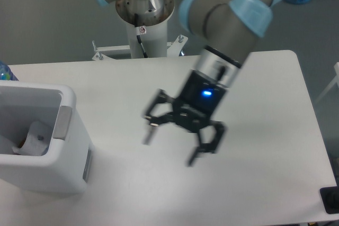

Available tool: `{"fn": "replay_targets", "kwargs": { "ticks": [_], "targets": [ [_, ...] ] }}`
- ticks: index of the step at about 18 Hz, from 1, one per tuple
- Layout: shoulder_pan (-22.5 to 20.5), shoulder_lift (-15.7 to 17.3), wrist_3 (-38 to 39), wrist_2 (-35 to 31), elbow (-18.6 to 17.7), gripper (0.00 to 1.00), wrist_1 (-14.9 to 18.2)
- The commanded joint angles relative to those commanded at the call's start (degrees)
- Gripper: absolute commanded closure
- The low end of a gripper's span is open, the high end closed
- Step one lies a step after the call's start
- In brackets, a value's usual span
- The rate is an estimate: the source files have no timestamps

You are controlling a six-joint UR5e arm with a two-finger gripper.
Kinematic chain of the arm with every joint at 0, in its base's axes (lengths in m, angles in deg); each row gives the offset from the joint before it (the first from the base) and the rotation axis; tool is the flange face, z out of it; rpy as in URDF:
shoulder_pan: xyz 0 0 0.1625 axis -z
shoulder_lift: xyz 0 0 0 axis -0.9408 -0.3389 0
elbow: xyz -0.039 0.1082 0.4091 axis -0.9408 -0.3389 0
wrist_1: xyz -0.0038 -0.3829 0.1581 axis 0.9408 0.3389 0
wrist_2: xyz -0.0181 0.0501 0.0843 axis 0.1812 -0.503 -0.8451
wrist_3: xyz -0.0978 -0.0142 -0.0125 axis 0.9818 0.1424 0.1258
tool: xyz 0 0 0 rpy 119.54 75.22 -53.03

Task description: Place the trash in the trash can

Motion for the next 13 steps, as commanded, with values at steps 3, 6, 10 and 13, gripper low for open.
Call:
{"fn": "replay_targets", "kwargs": {
  "ticks": [3, 6, 10, 13],
  "targets": [
    [1.84, -2.29, -4.67, -9.48, 0.44, 0.0, 0.26],
    [4.83, -3.44, -6.61, -20.99, 1.85, 0.0, 0.35],
    [6.76, -4.14, -10.82, -32.53, 2.11, 0.0, 2.54],
    [7.91, -4.32, -14.52, -33.07, 3.08, 0.0, 4.92]
  ]
}}
